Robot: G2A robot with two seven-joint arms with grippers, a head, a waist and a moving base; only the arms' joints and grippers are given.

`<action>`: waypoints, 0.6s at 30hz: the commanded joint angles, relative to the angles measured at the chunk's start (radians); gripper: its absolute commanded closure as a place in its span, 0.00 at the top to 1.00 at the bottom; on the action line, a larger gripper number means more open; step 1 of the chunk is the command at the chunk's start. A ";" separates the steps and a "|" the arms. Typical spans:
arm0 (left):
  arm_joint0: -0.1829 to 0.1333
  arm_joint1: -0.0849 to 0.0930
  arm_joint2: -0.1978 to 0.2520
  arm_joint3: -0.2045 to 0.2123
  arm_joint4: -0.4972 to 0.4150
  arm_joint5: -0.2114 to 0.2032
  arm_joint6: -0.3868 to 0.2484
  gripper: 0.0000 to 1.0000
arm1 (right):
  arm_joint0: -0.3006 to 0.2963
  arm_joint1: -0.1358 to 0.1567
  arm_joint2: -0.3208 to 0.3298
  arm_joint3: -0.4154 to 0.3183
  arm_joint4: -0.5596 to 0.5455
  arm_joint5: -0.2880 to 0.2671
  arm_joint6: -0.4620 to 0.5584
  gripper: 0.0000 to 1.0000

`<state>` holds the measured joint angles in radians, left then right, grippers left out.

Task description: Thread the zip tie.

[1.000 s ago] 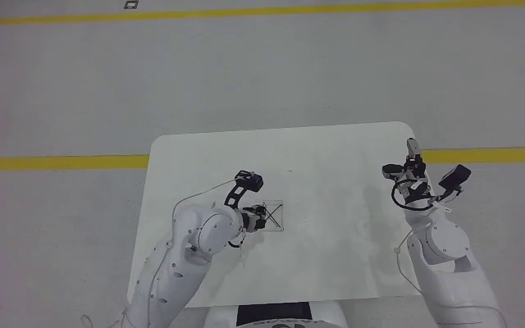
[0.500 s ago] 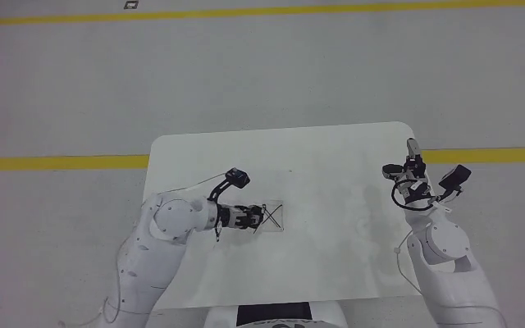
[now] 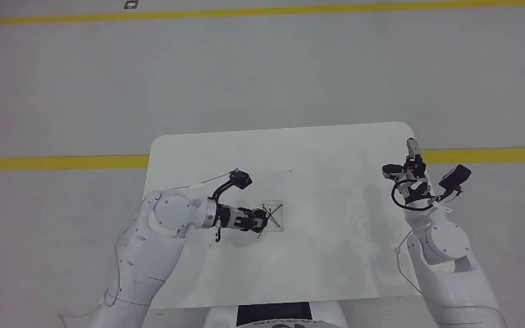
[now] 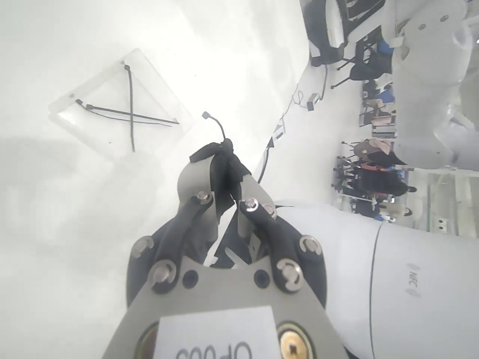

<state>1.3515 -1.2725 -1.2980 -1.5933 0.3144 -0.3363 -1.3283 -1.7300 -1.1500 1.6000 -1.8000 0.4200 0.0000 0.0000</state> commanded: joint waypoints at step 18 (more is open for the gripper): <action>-0.118 0.150 0.075 0.166 -0.553 -0.004 -0.062 0.00 | 0.000 0.000 0.000 0.000 0.000 0.000 0.000 1.00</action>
<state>1.2379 -1.1334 -1.2351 -1.4316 -0.2231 -0.3400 -1.3900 -1.7300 -1.1500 1.6000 -1.8000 0.4200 0.0000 0.0000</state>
